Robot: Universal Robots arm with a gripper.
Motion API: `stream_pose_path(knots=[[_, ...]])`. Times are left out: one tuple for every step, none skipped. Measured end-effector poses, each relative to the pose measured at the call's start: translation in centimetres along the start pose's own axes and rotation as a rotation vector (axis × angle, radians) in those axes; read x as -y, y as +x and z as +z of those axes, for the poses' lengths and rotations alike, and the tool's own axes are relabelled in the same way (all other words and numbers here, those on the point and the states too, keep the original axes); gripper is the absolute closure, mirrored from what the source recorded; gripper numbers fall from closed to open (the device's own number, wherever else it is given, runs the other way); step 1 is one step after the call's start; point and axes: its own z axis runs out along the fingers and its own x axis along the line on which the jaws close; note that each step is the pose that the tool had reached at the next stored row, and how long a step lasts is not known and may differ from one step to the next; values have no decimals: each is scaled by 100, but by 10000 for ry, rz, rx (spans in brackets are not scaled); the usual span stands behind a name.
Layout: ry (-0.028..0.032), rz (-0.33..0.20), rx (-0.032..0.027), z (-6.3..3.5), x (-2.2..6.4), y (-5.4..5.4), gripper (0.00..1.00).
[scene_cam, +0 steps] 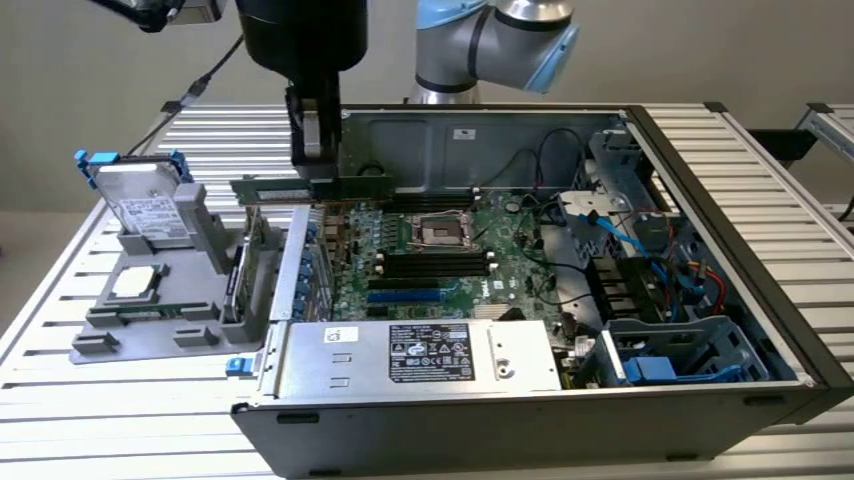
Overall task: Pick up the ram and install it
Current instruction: 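Pick up the ram and move it above insertion slot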
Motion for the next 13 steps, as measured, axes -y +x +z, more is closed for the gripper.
stream_pose_path(knots=[[0, -3, -1, -3, 45, 4, 86], [1, -5, -1, -5, 90, 7, 86], [0, -5, -1, -7, 137, 11, 86], [0, -5, -1, -9, 182, 14, 86], [0, -7, -1, -9, 228, 18, 86], [0, -9, -1, -8, 274, 20, 86], [1, -8, 0, -4, 319, 21, 86], [0, -7, -1, 0, 365, 21, 86], [1, -8, 0, 7, 411, 22, 86], [0, -9, -1, 16, 458, 21, 86], [1, -8, 0, 30, 504, 20, 86], [0, -8, -1, 45, 550, 16, 86], [1, -9, 0, 62, 597, 9, 86]])
